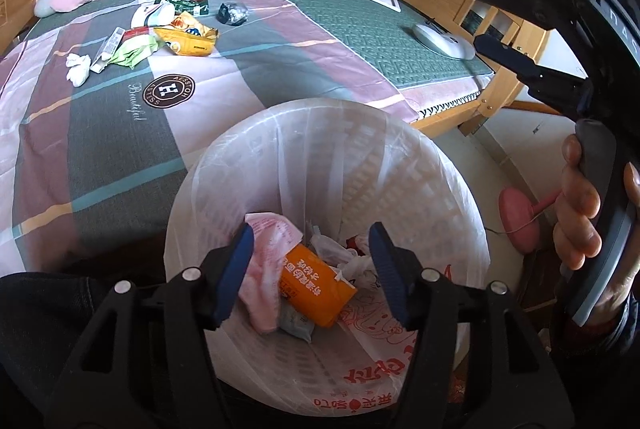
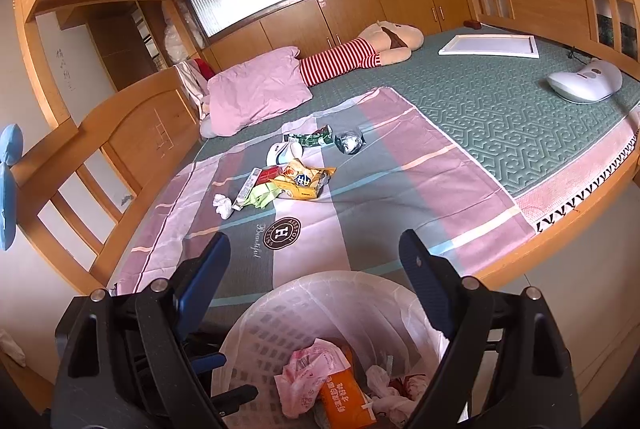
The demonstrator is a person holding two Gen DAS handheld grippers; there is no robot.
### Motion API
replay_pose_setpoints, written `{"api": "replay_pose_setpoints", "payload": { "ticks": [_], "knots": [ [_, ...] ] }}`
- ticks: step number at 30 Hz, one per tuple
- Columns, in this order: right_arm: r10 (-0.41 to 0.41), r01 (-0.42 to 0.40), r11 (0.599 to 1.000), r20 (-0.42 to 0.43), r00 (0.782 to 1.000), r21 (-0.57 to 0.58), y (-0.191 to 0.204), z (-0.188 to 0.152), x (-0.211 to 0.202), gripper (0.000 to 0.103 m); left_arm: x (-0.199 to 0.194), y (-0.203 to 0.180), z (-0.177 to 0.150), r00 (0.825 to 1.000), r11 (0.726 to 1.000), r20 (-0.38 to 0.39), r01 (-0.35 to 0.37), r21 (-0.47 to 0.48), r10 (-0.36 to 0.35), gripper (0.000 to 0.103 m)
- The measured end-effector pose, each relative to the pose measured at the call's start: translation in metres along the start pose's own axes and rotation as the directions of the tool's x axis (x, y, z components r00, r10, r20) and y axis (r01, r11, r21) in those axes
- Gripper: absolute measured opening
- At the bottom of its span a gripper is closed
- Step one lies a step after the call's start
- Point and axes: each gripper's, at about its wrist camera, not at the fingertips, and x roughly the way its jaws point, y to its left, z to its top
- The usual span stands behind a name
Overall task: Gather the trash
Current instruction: 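Move both tools back over the trash on the sheet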
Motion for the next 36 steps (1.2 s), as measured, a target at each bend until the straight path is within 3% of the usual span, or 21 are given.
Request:
{"api": "replay_pose_setpoints", "payload": {
  "ticks": [6, 12, 18, 22, 27, 33, 35, 36],
  "knots": [
    [-0.002, 0.002, 1.000, -0.003, 1.000, 0.003, -0.001, -0.001, 0.002, 0.085, -0.009, 0.008, 0.002, 0.999, 0.999, 0.044, -0.019, -0.038, 0.021, 0.066],
    [-0.002, 0.003, 1.000, -0.016, 1.000, 0.015, -0.002, -0.003, 0.007, 0.085, -0.026, 0.035, 0.012, 0.985, 0.989, 0.137, -0.091, -0.118, 0.107, 0.080],
    [0.002, -0.002, 1.000, -0.037, 0.999, 0.011, 0.003, -0.004, 0.019, 0.085, -0.029, 0.073, 0.022, 0.950, 0.957, 0.194, -0.206, -0.205, 0.246, 0.092],
    [0.014, -0.013, 1.000, -0.046, 0.999, 0.010, 0.007, -0.003, 0.027, 0.085, -0.020, 0.101, 0.021, 0.926, 0.920, 0.172, -0.282, -0.271, 0.335, 0.095],
    [0.010, -0.010, 1.000, -0.076, 0.997, -0.005, 0.014, -0.005, 0.046, 0.085, -0.009, 0.125, 0.015, 0.928, 0.900, 0.129, -0.295, -0.322, 0.350, 0.096],
    [-0.074, 0.076, 0.997, -0.157, 0.985, 0.010, 0.010, 0.002, 0.086, 0.085, 0.006, 0.150, 0.027, 0.940, 0.888, 0.098, -0.270, -0.373, 0.327, 0.097],
    [-0.091, 0.095, 0.995, -0.178, 0.980, 0.016, 0.009, 0.010, 0.101, 0.085, 0.009, 0.156, 0.040, 0.928, 0.878, 0.105, -0.296, -0.376, 0.358, 0.097],
    [-0.102, 0.106, 0.994, -0.185, 0.977, 0.013, 0.010, 0.014, 0.108, 0.085, 0.009, 0.162, 0.052, 0.910, 0.865, 0.109, -0.336, -0.374, 0.400, 0.097]
  ]
}}
